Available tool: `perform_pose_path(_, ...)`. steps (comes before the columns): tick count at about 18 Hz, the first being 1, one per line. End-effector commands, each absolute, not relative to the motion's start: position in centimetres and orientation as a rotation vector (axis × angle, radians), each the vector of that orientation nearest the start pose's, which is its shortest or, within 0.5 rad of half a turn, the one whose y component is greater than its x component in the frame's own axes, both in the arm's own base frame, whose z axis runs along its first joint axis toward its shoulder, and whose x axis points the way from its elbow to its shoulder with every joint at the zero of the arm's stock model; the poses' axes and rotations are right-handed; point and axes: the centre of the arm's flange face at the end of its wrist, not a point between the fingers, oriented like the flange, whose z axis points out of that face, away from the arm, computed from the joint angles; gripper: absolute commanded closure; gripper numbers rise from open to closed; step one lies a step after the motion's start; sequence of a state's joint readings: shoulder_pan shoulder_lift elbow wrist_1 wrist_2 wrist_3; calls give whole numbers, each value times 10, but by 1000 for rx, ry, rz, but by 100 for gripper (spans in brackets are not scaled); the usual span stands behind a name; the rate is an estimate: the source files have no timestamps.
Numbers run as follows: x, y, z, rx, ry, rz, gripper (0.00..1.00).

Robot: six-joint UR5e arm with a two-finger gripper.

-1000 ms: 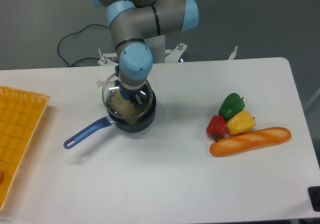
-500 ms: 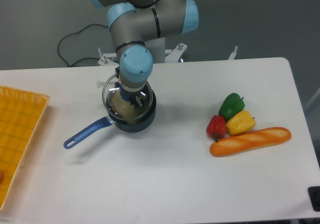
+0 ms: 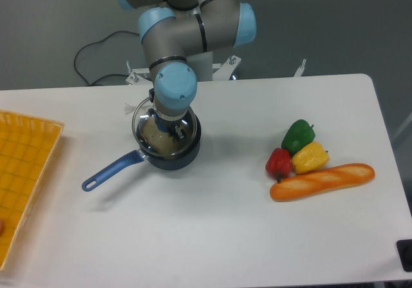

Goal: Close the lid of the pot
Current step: 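Lower the glass lid onto the saucepan rim and seat it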

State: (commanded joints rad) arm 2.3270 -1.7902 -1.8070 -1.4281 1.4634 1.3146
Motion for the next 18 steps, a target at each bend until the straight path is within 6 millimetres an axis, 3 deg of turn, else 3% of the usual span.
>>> perform_pose_path(18,-255,470,293,-3044,845,-485,13)
